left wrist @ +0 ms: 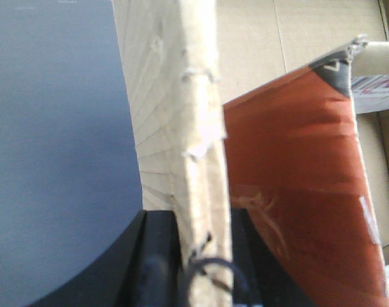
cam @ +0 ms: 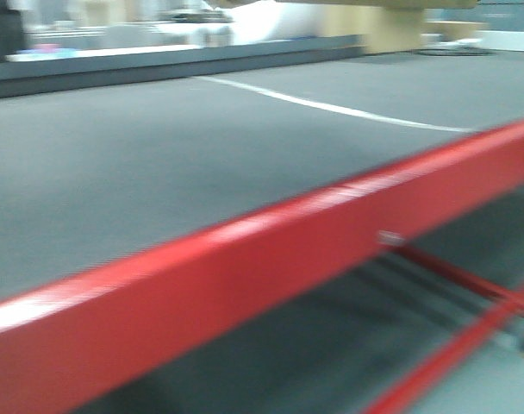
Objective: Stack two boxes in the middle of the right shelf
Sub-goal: 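Hold the box stack in both grippers while driving to the steel shelf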
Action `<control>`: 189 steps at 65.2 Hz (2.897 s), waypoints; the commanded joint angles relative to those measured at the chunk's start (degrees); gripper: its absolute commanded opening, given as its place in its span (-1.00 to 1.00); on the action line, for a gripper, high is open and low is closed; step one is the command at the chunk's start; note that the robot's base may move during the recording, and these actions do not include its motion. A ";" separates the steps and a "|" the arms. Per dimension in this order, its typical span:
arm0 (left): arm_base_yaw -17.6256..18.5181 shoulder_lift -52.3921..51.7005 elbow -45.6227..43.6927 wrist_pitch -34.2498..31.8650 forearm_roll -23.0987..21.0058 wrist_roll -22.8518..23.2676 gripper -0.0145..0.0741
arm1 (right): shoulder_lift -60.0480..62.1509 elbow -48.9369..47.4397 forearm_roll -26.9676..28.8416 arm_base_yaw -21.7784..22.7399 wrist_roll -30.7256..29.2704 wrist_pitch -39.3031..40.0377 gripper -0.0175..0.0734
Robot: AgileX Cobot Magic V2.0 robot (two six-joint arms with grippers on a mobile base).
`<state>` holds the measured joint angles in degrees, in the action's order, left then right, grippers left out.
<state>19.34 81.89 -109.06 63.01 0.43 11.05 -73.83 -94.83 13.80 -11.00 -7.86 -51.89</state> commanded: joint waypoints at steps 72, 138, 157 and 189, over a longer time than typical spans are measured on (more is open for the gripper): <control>-0.30 -0.96 -0.74 -2.85 0.15 0.08 -0.92 | 0.43 -0.52 -2.45 0.45 -0.57 3.15 -0.95; -0.30 -0.96 -0.74 -2.85 0.27 0.08 -0.92 | 0.43 -0.52 -2.45 0.45 -0.57 3.15 -0.95; -0.30 -0.96 -0.74 -2.85 0.27 0.08 -0.92 | 0.43 -0.52 -2.45 0.45 -0.57 3.15 -0.95; -0.30 -0.96 -0.74 -2.96 0.26 0.08 -0.92 | 0.43 -0.52 -2.45 0.45 -0.57 3.15 -0.95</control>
<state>19.34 81.89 -109.06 63.01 0.43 11.05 -73.83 -94.83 13.80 -11.00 -7.86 -51.89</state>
